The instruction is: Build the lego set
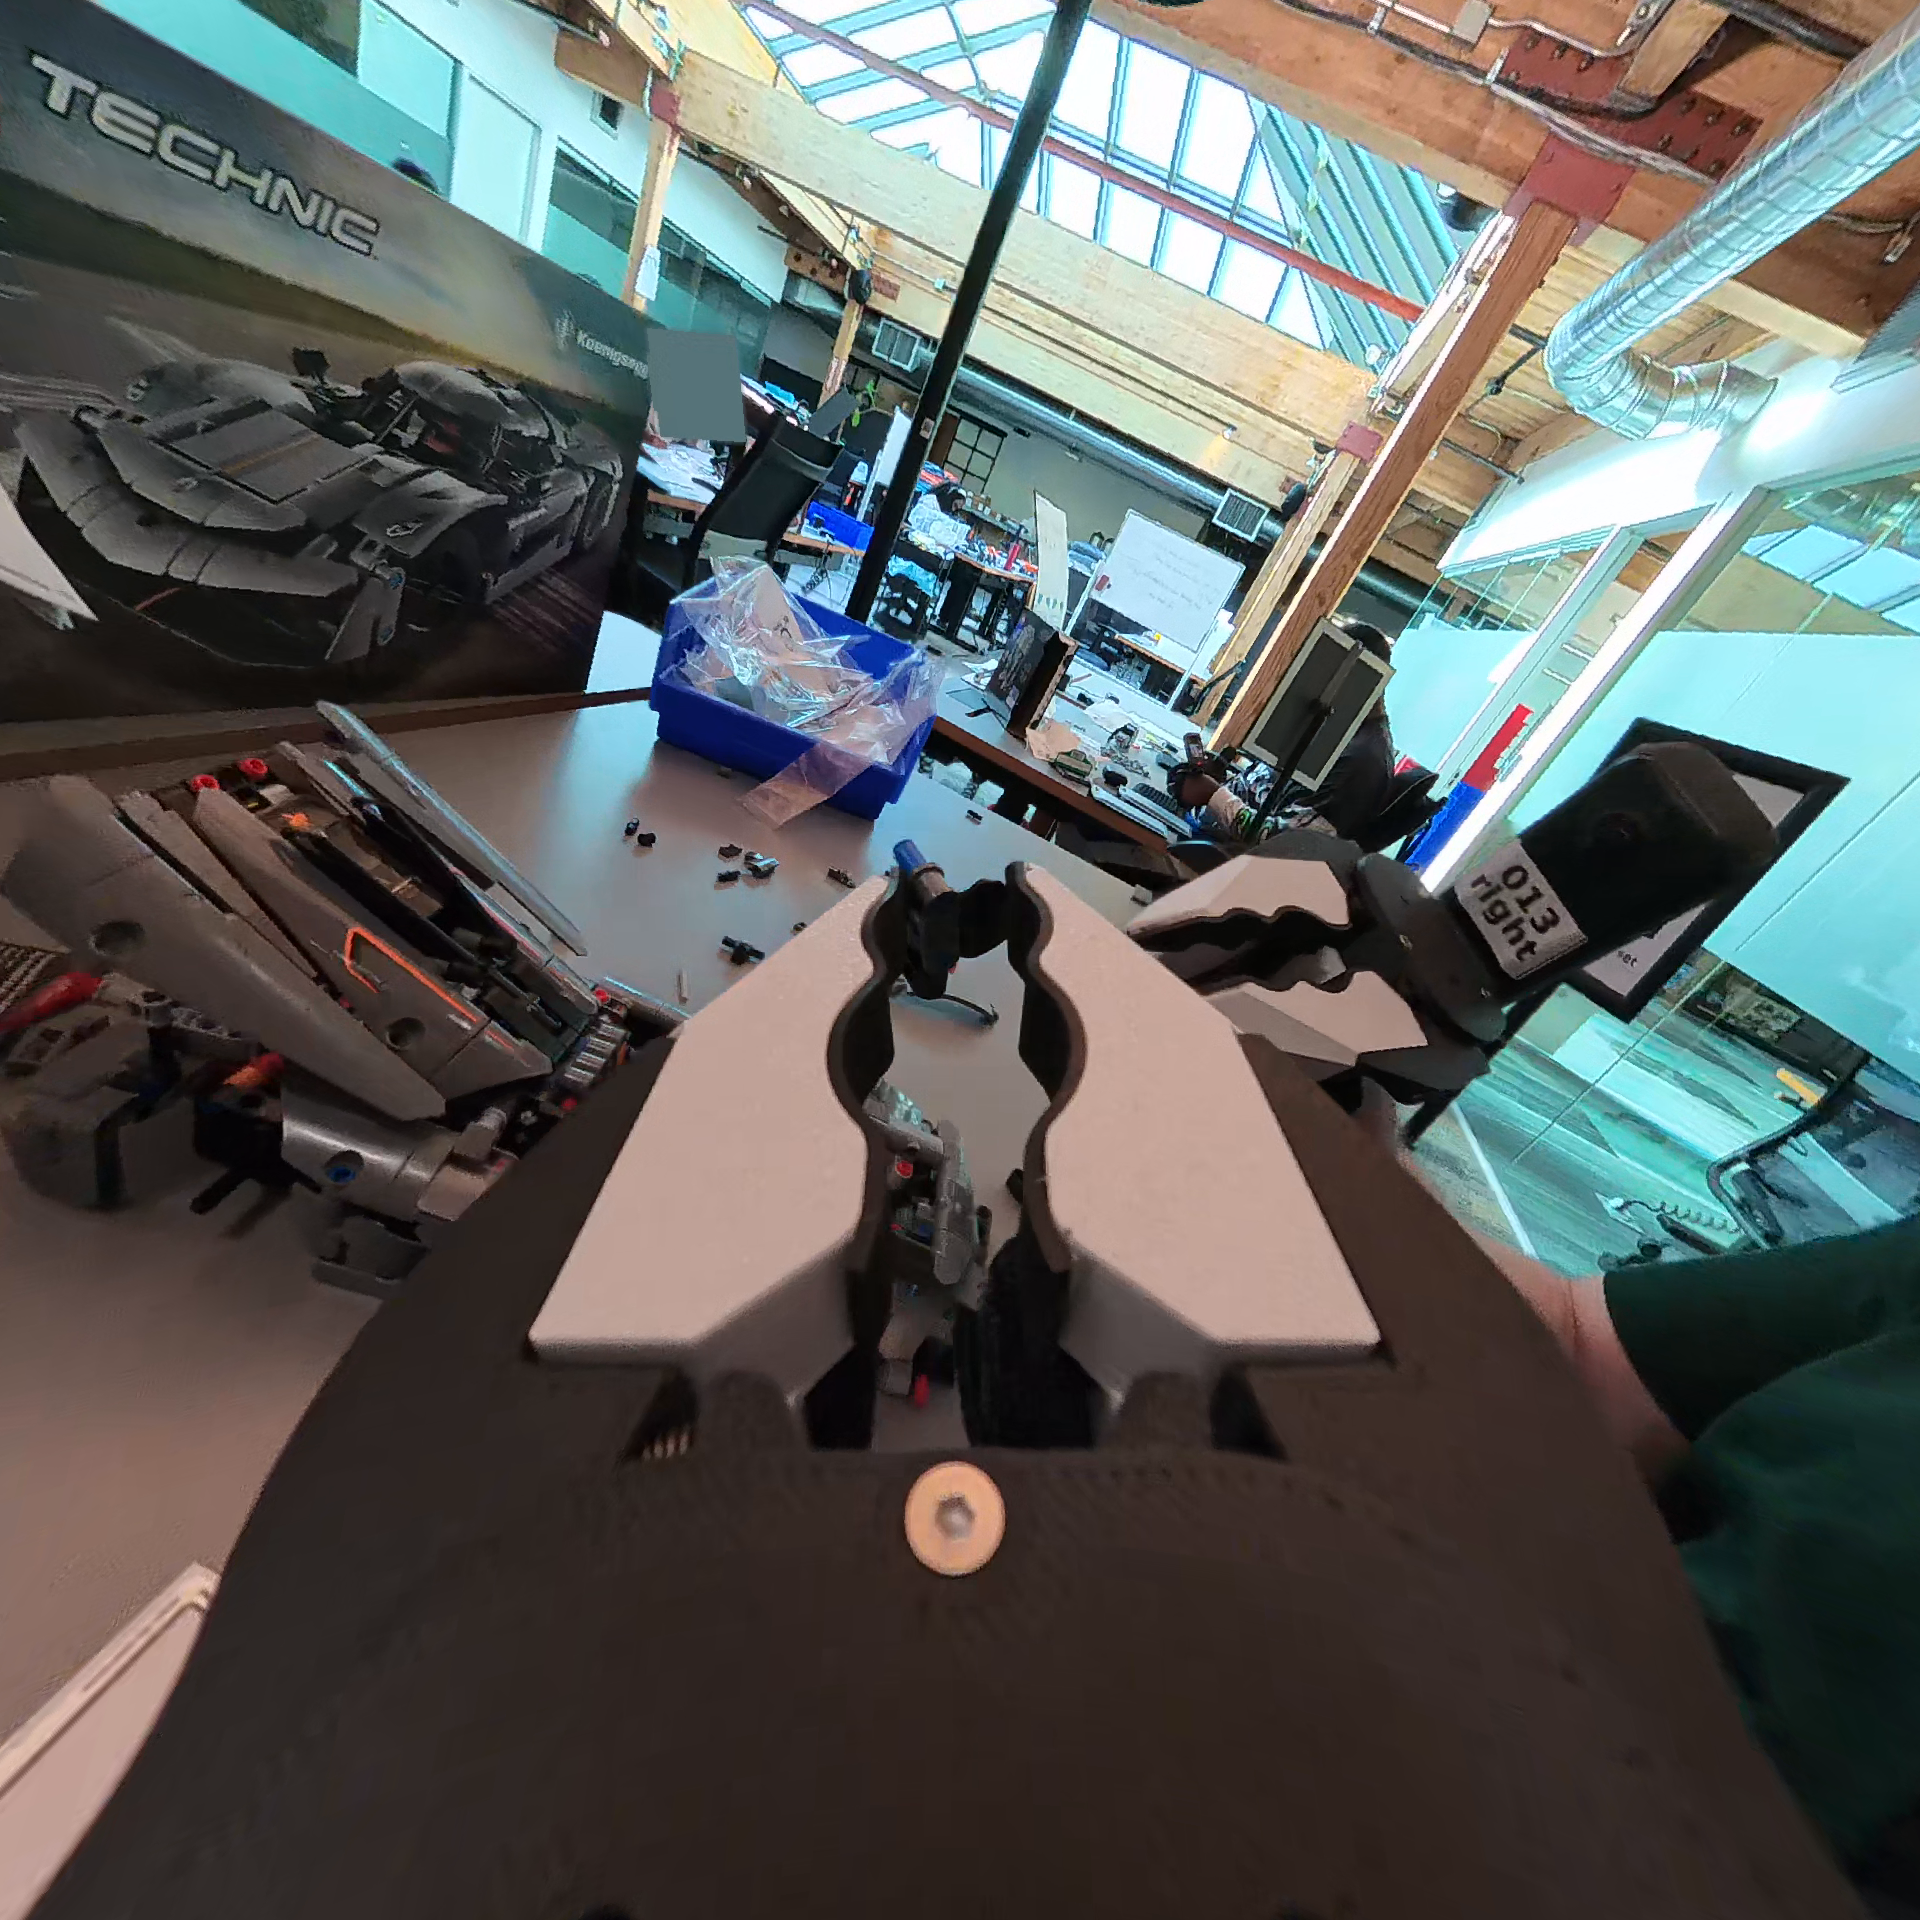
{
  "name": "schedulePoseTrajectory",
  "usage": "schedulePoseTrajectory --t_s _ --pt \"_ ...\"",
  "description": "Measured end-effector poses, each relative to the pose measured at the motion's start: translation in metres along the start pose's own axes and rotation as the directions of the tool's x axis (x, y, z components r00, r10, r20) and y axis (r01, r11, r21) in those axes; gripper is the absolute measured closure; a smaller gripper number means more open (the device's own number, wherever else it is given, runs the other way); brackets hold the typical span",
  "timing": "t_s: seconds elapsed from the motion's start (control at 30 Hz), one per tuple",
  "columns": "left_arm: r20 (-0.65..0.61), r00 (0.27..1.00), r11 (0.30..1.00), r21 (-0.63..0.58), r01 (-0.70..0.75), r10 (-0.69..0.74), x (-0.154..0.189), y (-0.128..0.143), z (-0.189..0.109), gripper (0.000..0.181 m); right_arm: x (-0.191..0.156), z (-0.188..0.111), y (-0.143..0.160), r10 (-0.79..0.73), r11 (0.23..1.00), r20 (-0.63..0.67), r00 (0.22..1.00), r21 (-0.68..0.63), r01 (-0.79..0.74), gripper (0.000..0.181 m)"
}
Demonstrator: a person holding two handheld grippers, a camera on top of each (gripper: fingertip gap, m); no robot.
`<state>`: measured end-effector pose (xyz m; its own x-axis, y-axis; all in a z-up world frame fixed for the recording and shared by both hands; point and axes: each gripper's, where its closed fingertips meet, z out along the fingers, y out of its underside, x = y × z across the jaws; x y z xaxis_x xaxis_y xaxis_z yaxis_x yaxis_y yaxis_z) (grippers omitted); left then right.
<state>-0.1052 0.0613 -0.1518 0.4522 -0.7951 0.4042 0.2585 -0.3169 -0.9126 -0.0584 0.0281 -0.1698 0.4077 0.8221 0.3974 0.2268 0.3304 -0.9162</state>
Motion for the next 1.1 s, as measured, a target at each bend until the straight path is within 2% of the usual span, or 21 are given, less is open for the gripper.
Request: schedulePoseTrajectory --t_s 0.23,0.53,0.7,1.1 --pt "-0.017 0.999 0.999 -0.047 0.026 -0.027 -0.017 -0.010 0.014 0.165 0.020 0.003 0.001 -0.023 1.000 -0.032 0.999 0.000 0.023 0.167" --pt "-0.099 0.986 0.991 -0.012 0.132 -0.133 -0.027 -0.006 0.014 0.165 0.024 0.004 0.018 0.006 1.000 -0.022 1.000 -0.025 -0.006 0.167" --pt "-0.140 0.982 0.992 0.024 0.128 -0.123 -0.022 -0.013 0.012 0.165 0.014 0.008 0.017 -0.013 0.999 0.007 1.000 -0.033 0.013 0.167" --pt "-0.389 0.920 0.992 0.096 0.087 -0.043 0.020 -0.029 0.003 0.165 0.010 0.011 0.026 -0.005 0.999 0.017 1.000 -0.032 0.006 0.167"
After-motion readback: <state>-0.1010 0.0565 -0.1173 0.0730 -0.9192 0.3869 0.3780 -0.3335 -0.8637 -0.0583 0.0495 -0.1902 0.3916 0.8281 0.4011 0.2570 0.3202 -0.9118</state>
